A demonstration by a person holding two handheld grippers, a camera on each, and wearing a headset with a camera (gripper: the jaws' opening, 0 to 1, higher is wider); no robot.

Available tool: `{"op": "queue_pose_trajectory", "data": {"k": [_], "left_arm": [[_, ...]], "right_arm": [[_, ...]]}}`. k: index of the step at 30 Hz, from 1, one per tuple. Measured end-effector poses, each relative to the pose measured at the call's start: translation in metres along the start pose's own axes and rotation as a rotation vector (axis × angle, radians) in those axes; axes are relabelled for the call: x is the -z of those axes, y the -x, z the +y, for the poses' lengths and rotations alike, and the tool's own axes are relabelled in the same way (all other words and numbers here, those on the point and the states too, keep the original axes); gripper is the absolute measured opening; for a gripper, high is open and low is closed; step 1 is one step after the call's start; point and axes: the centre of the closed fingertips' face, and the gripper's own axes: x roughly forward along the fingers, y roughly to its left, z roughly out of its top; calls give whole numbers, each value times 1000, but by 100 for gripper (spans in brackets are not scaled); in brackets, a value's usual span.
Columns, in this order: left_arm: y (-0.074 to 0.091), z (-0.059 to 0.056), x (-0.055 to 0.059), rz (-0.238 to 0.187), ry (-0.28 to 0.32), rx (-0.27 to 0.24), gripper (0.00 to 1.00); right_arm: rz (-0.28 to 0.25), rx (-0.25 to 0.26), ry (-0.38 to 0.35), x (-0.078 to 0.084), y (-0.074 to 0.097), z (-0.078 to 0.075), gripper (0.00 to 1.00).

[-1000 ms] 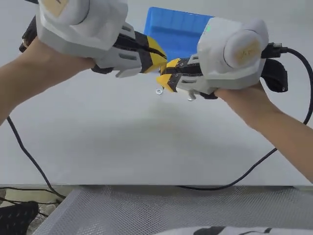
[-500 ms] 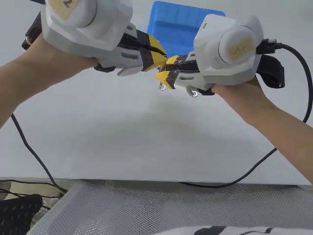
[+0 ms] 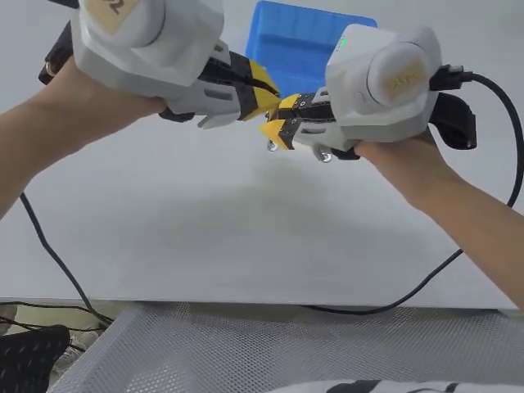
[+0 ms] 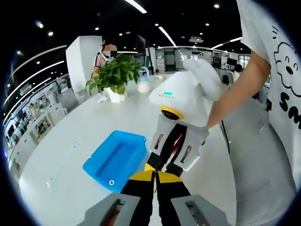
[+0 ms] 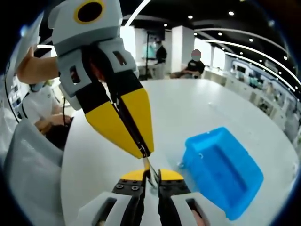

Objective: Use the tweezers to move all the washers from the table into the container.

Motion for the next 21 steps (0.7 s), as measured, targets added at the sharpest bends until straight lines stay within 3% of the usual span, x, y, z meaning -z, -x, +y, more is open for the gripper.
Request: {"op": "queue_pose_trajectory", "data": {"k": [12,21], "left_arm": [[-2,-3,-2,2,8,14,0],[0,-5,-5,25,-34,27,0]], "right_arm": [[-13,-16,-12,3,0,0,4],[17,-7,39,2,4,3,3]]}}
